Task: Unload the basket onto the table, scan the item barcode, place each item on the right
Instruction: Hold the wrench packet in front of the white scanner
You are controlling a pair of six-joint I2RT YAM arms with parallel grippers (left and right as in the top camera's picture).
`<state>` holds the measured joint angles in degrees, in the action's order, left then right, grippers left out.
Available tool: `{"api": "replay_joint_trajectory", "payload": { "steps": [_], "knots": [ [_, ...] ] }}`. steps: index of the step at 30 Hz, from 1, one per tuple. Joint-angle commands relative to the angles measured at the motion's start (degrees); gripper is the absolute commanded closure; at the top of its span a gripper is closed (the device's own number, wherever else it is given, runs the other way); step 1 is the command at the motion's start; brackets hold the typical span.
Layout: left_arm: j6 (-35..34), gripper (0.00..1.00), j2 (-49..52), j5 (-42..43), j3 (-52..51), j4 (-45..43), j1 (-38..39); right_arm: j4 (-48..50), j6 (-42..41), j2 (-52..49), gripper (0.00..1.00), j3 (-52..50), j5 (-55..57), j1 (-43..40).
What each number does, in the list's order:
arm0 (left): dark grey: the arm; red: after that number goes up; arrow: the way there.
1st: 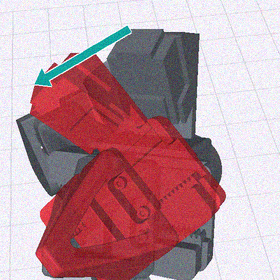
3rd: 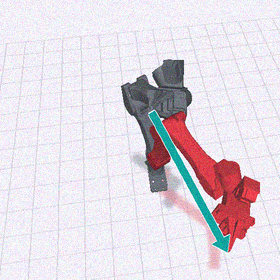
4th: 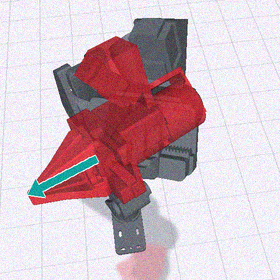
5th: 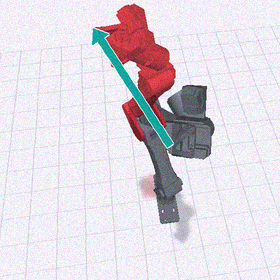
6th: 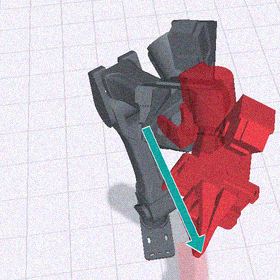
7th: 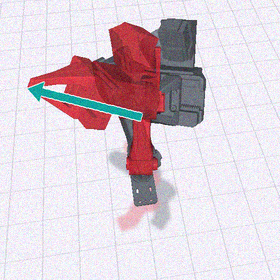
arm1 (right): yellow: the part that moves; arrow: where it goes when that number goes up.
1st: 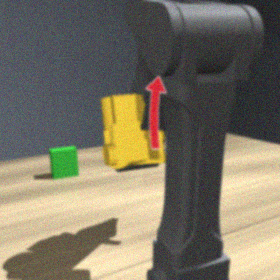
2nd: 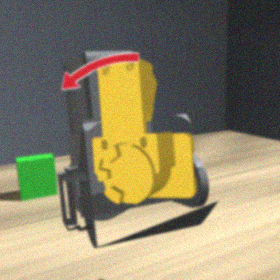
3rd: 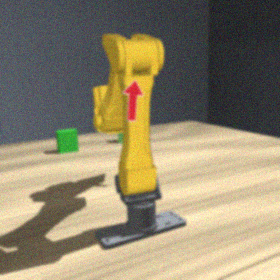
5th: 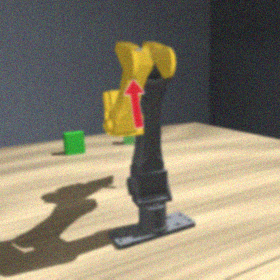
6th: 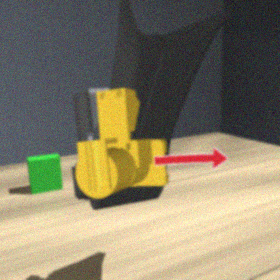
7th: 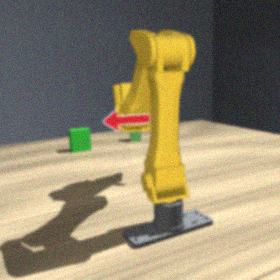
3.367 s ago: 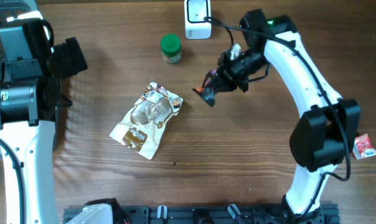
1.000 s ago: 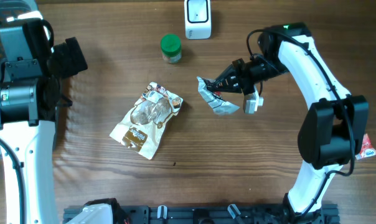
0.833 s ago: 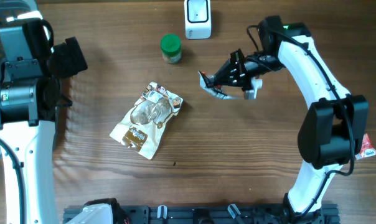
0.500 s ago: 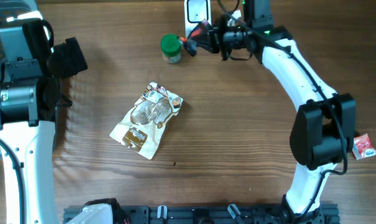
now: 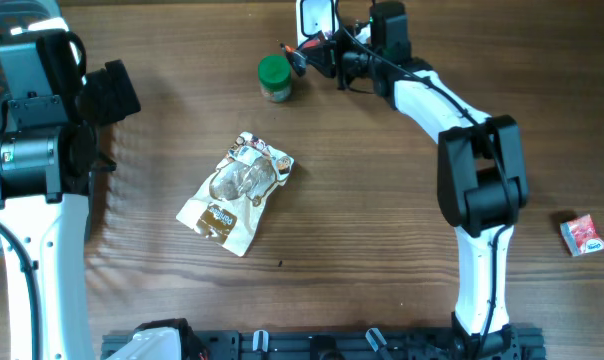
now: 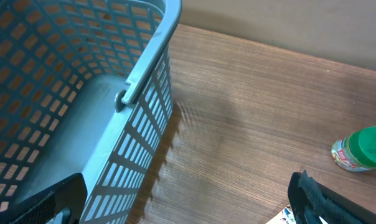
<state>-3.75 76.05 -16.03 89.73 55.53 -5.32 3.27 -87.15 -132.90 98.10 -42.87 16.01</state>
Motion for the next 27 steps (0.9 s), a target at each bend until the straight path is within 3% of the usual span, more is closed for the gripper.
{"api": "replay_joint_trajectory", "payload": {
  "steps": [1, 10, 16, 27],
  "knots": [
    [0.28, 0.0, -0.63, -0.33, 0.33, -0.15, -0.37, 1.22, -6.56, -3.21, 0.95, 6.84, 2.21, 1.27],
    [0.31, 0.0, -0.63, -0.33, 0.35, -0.15, -0.37, 1.25, -13.44, -5.79, 0.95, 9.6, 10.34, 1.79],
    [0.28, 0.0, -0.63, -0.33, 0.33, -0.13, -0.37, 8.74, -19.23, -9.73, 0.95, 9.77, 9.64, 1.86],
    [0.31, 0.0, -0.63, -0.33, 0.33, -0.13, -0.37, 9.53, -16.61, -7.69, 0.95, 17.46, 0.85, 1.4]
  ]
}}
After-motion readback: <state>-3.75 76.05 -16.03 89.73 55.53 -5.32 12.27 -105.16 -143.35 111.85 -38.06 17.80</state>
